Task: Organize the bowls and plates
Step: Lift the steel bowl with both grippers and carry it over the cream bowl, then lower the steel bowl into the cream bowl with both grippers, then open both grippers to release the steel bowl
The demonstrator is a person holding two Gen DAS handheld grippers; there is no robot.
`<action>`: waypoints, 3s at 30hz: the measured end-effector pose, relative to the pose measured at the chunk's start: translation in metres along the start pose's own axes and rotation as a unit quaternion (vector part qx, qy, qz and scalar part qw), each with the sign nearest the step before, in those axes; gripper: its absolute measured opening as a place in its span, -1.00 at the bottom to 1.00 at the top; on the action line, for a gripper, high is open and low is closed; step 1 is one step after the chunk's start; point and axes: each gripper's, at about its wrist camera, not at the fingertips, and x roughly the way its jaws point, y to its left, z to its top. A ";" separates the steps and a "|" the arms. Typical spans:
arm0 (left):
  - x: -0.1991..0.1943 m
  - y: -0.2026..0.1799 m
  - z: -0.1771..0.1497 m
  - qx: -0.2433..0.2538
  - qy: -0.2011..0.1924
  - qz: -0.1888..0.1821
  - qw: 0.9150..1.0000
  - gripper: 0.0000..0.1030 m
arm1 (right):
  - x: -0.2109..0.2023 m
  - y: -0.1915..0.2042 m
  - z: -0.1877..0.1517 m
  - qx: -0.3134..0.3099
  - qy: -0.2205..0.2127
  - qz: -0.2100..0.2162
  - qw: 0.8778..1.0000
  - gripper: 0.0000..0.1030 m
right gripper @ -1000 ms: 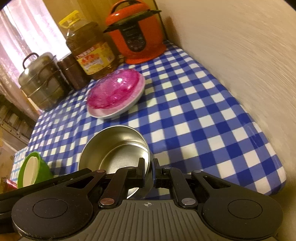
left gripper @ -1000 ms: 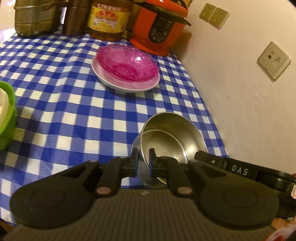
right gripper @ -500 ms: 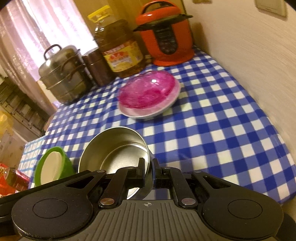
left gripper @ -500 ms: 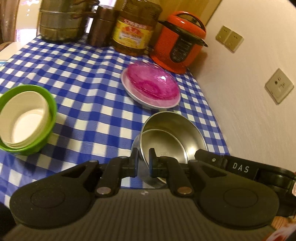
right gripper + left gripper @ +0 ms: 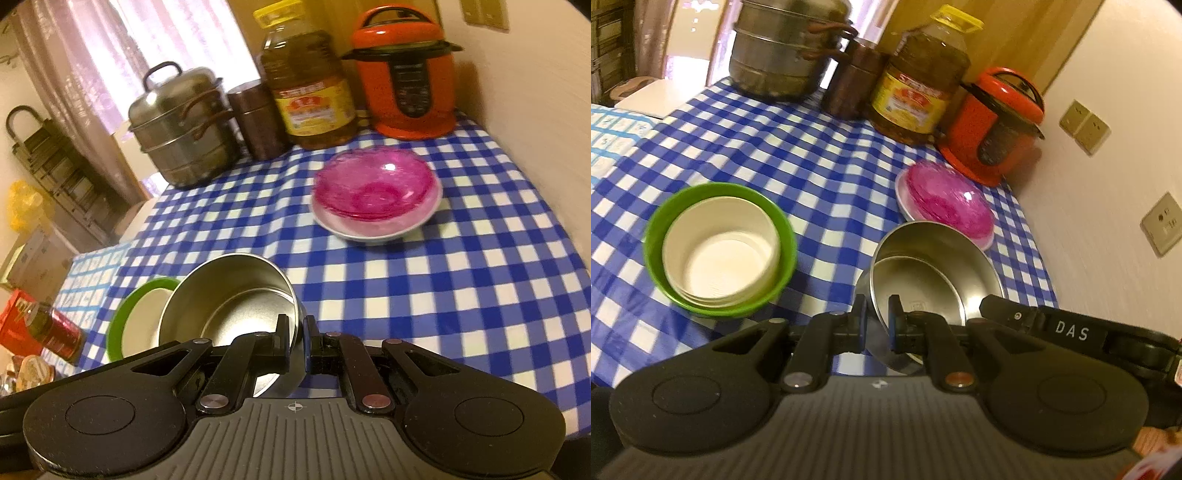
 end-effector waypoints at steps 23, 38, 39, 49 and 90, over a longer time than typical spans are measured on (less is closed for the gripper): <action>-0.032 0.088 0.020 -0.070 -0.036 0.045 0.996 -0.81 | 0.048 0.095 0.008 -0.080 0.031 0.043 0.995 -0.86; -0.025 0.138 0.042 -0.103 -0.045 0.074 0.991 -0.81 | 0.096 0.144 0.022 -0.108 0.054 0.062 0.991 -0.86; -0.023 0.140 0.042 -0.103 -0.044 0.075 0.991 -0.81 | 0.099 0.144 0.021 -0.108 0.057 0.062 0.991 -0.86; -0.005 0.154 0.042 -0.101 -0.026 0.080 0.991 -0.81 | 0.120 0.148 0.019 -0.110 0.073 0.056 0.990 -0.86; 0.007 0.192 0.039 -0.129 -0.027 0.041 0.990 -0.57 | 0.117 0.105 0.012 -0.042 0.060 0.062 0.995 -0.08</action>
